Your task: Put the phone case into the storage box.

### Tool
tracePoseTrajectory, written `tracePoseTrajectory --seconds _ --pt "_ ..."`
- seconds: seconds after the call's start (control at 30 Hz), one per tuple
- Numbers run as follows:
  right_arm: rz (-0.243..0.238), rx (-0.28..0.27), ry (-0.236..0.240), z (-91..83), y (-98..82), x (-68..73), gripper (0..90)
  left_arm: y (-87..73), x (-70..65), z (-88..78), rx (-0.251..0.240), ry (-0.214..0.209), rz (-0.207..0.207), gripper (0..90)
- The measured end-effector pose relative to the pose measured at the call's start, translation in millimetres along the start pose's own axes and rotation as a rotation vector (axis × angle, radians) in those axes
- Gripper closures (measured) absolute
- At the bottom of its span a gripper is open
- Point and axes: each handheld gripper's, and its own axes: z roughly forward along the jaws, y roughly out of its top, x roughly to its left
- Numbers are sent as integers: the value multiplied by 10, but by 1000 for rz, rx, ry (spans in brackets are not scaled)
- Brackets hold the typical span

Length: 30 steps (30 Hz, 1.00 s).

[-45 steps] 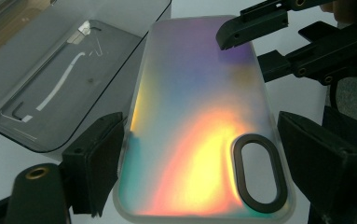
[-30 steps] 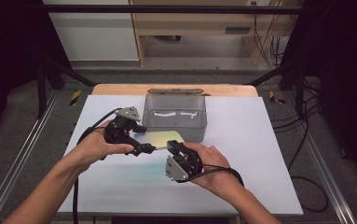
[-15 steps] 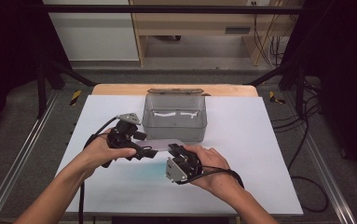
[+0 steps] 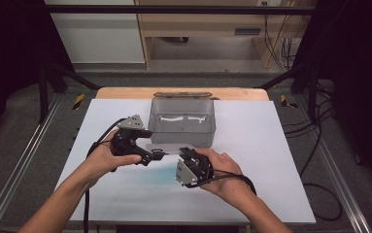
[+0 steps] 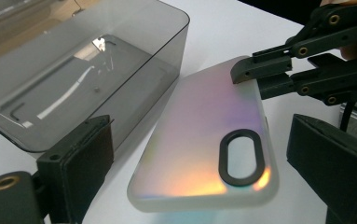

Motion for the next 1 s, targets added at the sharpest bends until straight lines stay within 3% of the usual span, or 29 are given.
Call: tracePoseTrajectory --seconds 0.2,0.53,1.0 --pt "13 12 10 19 -45 0 815 2 4 -38 -48 34 31 74" --pt "36 29 23 33 -115 1 814 -16 56 -129 -129 112 32 62" --pt "55 43 36 60 -175 5 814 -35 57 -169 -155 161 59 47"
